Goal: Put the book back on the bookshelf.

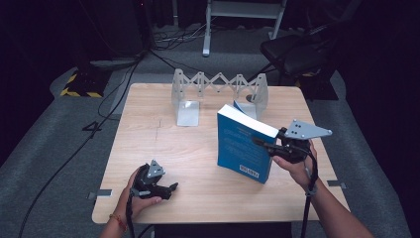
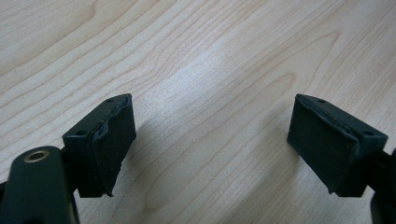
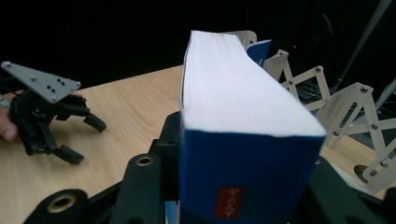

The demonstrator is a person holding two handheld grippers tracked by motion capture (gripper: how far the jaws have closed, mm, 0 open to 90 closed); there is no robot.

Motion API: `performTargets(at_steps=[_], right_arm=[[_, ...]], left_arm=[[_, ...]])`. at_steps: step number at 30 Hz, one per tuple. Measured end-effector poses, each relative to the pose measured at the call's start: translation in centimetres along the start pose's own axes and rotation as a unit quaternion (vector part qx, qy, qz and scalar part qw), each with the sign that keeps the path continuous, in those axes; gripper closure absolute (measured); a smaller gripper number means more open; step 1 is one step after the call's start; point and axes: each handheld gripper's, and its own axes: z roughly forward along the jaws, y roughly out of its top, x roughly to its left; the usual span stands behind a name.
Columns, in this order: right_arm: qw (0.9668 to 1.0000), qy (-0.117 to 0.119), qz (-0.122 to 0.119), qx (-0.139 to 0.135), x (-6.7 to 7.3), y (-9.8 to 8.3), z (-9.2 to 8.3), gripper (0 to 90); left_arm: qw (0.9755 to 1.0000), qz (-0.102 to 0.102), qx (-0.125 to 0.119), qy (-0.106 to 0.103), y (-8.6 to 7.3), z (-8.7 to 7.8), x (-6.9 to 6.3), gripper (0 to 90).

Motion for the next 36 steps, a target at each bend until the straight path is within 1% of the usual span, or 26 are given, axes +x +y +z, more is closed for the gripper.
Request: performTargets(at_steps=[6, 7, 10, 13, 14, 16, 18, 21, 28, 29, 31, 32, 33, 36], right_arm=[[1.0, -0.006, 0.0, 0.003, -0.1, 1.0, 0.4, 61.6], [1.0, -0.008, -0.003, 0.002, -0.3, 1.4, 0.5, 61.6], [0.9999, -0.013, -0.006, 0.006, -0.3, 1.8, 0.7, 61.6], [0.9997, -0.019, -0.009, 0.009, -0.6, 2.3, 1.0, 61.6], [0.9996, -0.024, -0.007, 0.012, -0.9, 2.5, 1.3, 61.6], [0.9995, -0.027, -0.007, 0.013, -1.1, 2.6, 1.4, 61.6], [0.9991, -0.039, -0.009, 0.016, -1.6, 3.0, 1.8, 61.6], [0.9988, -0.045, -0.007, 0.016, -1.9, 3.2, 2.0, 61.6], [0.9977, -0.067, 0.001, 0.011, -3.2, 4.4, 2.5, 61.6], [0.9972, -0.074, 0.004, 0.008, -3.5, 4.7, 2.5, 61.6], [0.997, -0.076, 0.004, 0.008, -3.7, 4.9, 2.5, 61.6], [0.9967, -0.081, 0.004, 0.006, -3.9, 5.1, 2.6, 61.6], [0.9959, -0.091, 0.006, 0.003, -4.3, 5.5, 2.8, 61.6], [0.9952, -0.098, 0.007, 0.004, -4.6, 5.8, 3.0, 61.6]], left_arm=[[1.0, 0.0, 0.0, -0.002, 0.0, 0.0, 0.0, 15.5], [1.0, 0.002, 0.001, -0.002, 0.0, 0.0, 0.1, 15.4], [1.0, 0.004, 0.001, -0.001, 0.0, 0.0, 0.1, 15.4], [1.0, 0.0, 0.0, -0.003, 0.0, 0.0, 0.0, 15.3], [1.0, -0.001, -0.002, -0.002, 0.0, 0.0, 0.0, 15.2], [1.0, -0.001, -0.001, -0.001, 0.0, 0.0, 0.1, 15.2], [1.0, -0.001, -0.001, -0.001, 0.0, 0.0, 0.1, 15.0], [1.0, -0.001, -0.002, -0.001, 0.0, 0.0, 0.1, 15.0], [1.0, 0.0, -0.001, -0.002, 0.0, 0.0, 0.1, 15.0], [1.0, -0.001, -0.001, -0.002, 0.0, 0.0, 0.1, 15.0], [1.0, 0.0, 0.001, -0.003, 0.0, 0.0, 0.1, 15.0], [1.0, -0.001, -0.002, -0.002, 0.0, 0.0, 0.1, 15.0], [1.0, -0.001, -0.001, -0.002, 0.0, 0.0, 0.1, 15.0], [1.0, -0.001, 0.0, -0.003, 0.0, 0.0, 0.1, 15.0]])
